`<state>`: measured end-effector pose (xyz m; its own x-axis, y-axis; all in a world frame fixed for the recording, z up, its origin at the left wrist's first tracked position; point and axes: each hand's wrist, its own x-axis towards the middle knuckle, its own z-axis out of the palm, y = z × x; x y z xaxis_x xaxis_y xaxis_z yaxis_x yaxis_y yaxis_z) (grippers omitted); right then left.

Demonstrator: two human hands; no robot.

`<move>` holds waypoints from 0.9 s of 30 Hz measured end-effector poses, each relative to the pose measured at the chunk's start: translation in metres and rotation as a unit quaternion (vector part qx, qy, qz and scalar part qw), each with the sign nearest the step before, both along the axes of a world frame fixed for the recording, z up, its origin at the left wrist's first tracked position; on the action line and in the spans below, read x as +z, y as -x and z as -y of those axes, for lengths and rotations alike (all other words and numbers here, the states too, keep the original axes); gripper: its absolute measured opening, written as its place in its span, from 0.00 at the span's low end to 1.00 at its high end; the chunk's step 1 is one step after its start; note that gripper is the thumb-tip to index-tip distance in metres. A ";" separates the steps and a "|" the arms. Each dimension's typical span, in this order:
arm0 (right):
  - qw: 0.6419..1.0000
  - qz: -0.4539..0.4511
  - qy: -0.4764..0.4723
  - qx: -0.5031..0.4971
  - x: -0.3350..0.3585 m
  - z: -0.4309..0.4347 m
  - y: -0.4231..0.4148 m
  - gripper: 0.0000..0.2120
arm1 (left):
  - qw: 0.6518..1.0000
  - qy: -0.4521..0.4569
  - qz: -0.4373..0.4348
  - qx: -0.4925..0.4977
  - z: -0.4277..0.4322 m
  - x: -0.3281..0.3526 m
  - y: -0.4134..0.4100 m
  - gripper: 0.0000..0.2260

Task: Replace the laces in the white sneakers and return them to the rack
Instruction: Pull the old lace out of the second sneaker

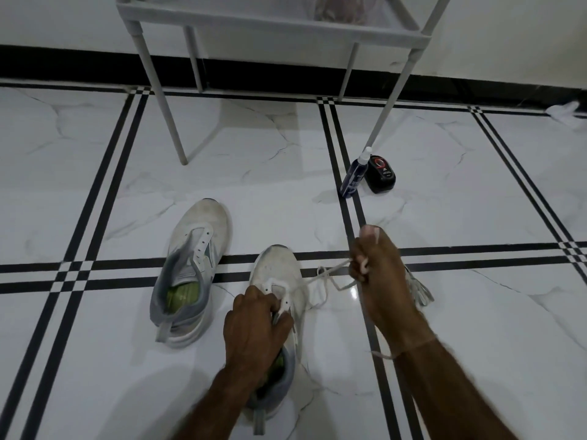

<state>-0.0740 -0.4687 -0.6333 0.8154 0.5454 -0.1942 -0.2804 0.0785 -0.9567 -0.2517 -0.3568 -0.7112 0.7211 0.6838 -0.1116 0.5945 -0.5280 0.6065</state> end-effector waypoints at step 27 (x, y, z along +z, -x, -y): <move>0.988 0.081 0.123 0.052 0.051 -0.013 -0.010 0.19 | 0.854 0.466 0.232 0.005 -0.027 0.095 -0.051 0.13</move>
